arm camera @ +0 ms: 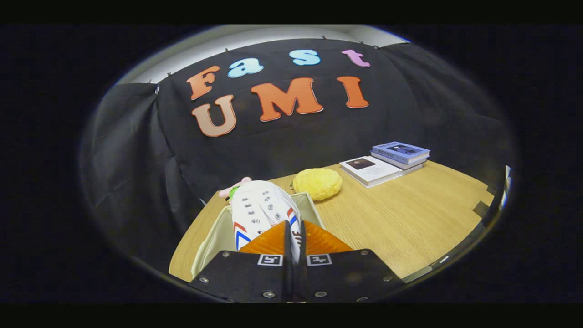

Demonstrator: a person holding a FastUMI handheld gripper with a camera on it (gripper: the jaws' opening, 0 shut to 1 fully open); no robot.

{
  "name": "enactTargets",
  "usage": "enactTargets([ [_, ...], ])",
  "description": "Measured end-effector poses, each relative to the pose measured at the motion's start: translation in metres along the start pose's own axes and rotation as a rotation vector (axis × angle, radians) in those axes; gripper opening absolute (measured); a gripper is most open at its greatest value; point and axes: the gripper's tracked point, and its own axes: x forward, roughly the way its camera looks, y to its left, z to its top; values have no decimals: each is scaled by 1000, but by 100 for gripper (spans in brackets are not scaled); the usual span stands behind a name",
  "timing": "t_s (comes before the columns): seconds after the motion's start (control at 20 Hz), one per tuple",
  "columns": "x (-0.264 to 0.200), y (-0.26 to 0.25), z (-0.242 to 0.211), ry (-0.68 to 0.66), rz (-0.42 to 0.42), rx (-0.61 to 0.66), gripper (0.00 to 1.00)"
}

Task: Open the storage box then place both shoes into the box .Put the left shoe in first, then the right shoe, with the right side of both shoes facing outward in a uniform manner.

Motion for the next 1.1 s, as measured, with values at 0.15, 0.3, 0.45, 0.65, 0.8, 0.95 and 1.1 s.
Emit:
enactTargets([
  [0.15, 11, -8, -23, 44, -57, -33, 6],
  [0.3, 0, 3, 3, -47, -54, -65, 33],
  [0.45, -26, 3, 44, -173, -32, -118, 86],
  [0.65, -50, -12, 74, -236, 31, -137, 98],
  [0.8, -69, -43, 97, -281, 41, -167, 98],
  [0.95, -88, -77, 120, -324, 45, -183, 98],
  [1.1, -109, -115, 144, -368, 47, -170, 98],
])
